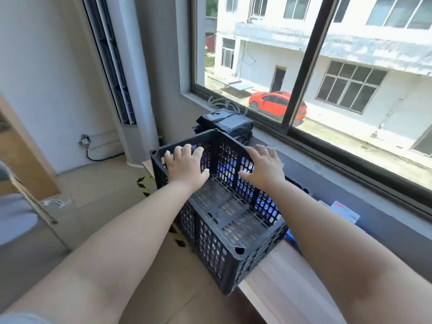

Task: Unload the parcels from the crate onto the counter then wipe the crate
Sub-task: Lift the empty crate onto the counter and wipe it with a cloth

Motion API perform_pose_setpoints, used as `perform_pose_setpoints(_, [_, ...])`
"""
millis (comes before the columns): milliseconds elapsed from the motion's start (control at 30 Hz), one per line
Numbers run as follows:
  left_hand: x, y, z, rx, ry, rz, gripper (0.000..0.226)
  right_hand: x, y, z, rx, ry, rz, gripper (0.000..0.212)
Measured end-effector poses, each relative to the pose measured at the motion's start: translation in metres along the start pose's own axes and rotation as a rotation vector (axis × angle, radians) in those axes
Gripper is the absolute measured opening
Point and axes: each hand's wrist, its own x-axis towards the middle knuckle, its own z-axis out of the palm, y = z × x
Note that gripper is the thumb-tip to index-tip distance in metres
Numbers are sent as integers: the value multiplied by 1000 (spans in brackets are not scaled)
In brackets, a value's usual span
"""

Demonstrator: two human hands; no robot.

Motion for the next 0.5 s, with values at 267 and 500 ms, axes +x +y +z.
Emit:
perform_pose_setpoints(267, [0, -39, 20, -208, -170, -489, 68, 47, -8, 29, 0, -137, -84, 84])
perform_pose_setpoints(500, [16, -10, 22, -895, -309, -1079, 81, 95, 26, 42, -102, -299, -180, 72])
